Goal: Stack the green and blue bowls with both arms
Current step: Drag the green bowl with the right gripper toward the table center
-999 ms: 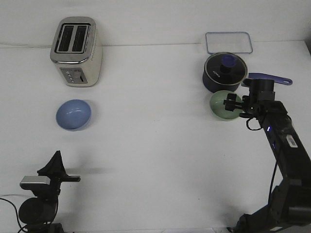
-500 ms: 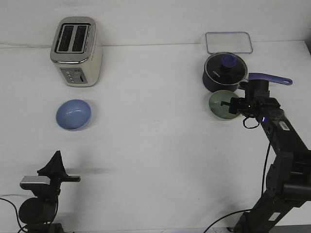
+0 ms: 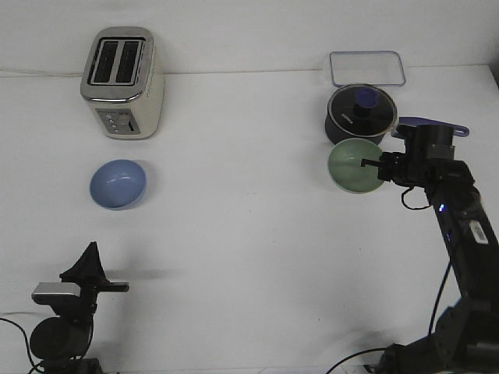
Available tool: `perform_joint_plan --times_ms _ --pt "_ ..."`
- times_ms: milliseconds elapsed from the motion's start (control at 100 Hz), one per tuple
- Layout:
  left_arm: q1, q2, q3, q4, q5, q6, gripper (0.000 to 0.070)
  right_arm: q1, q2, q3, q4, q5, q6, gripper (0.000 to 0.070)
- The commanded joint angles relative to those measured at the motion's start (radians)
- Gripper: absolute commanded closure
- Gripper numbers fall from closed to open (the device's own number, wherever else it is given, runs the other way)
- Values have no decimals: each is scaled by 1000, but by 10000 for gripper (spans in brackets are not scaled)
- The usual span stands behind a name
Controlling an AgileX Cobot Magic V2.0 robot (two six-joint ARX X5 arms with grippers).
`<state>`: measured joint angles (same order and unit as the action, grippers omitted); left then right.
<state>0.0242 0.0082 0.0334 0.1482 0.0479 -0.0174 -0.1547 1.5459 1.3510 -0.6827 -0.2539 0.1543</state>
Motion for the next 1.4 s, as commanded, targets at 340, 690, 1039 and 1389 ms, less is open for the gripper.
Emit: perform_joint_plan --times_ms 340,690,1039,1389 --pt "1 1 -19 10 -3 4 685 358 -322 -222 -3 -7 85 700" --pt "1 1 -19 12 -3 2 686 719 -246 -384 111 114 193 700" --pt "1 1 -19 10 -3 -3 686 792 -65 -384 159 121 185 700" --pt "1 1 -10 21 -3 -150 689 767 -87 -372 156 98 153 363"
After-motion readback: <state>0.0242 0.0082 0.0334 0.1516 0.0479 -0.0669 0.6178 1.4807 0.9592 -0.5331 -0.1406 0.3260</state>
